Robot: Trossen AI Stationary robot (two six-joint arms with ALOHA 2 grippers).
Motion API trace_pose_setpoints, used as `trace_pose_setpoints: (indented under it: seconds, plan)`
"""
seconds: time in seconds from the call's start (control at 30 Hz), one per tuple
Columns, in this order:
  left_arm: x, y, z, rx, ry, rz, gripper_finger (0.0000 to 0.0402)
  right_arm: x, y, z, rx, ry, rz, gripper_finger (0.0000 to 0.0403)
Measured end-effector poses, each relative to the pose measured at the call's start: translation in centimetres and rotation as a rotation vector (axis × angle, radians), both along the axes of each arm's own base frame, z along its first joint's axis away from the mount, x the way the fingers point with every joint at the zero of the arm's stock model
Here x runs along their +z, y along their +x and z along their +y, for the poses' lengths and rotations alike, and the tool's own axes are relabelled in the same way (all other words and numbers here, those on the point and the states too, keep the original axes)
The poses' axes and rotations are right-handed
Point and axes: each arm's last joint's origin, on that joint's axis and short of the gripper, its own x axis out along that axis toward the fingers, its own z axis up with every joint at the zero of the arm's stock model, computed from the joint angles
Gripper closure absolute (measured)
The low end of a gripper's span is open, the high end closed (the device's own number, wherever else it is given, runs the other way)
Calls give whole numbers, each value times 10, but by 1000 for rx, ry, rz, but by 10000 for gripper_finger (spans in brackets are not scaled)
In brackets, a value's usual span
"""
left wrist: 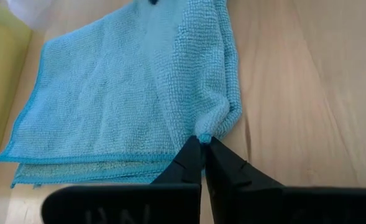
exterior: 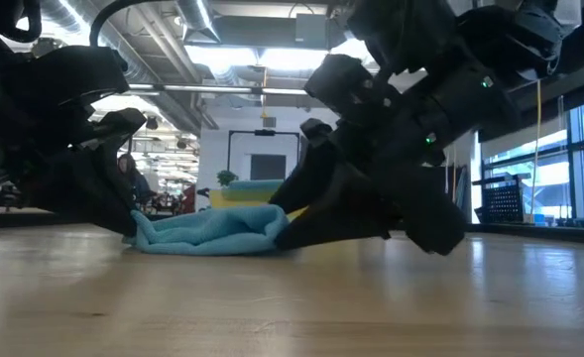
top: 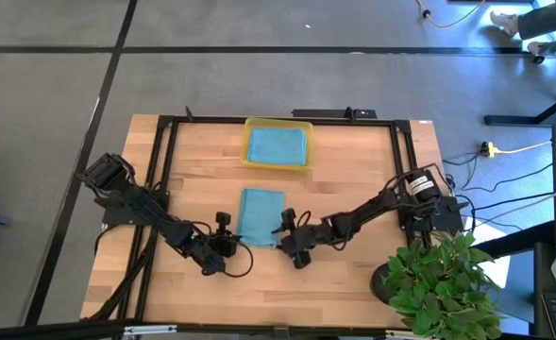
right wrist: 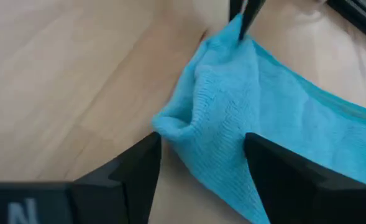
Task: Fold microfiber towels
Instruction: Fold the blue towel
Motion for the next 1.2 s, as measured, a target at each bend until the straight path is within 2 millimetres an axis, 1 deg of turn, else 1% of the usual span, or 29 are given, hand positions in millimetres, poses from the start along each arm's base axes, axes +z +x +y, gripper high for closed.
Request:
trace_pose_setpoints:
  seconds: [0.17, 0.37, 0.43, 0.6, 0.63, 0.77, 0.97, 1.07, 1.2]
  plan:
    - [0, 0, 0, -1, 1, 0, 401, -3, 0, 1, 50, 1, 11, 210]
    - [0, 0, 0, -1, 1, 1, 402, -13, 4, 3, 56, 1, 3, 256]
    - [0, 0, 0, -1, -1, 1, 401, -13, 5, 3, 54, 9, 2, 284]
    - [2, -2, -4, -11, -46, 0, 401, -9, 1, 11, 67, 5, 16, 382]
    - [2, -3, -6, -12, -63, -5, 401, -6, -1, 14, 75, 9, 10, 390]
    - [11, -5, -20, -39, -106, -34, 401, 0, -5, 26, 94, 40, -2, 385]
    - [36, 2, -48, -109, -177, -86, 401, 3, -12, 44, 131, 128, 15, 396]
    - [45, 5, -55, -121, -195, -101, 401, 7, -15, 50, 130, 190, 18, 396]
    - [54, 9, -61, -131, -218, -112, 401, 22, -16, 52, 141, 286, -2, 398]
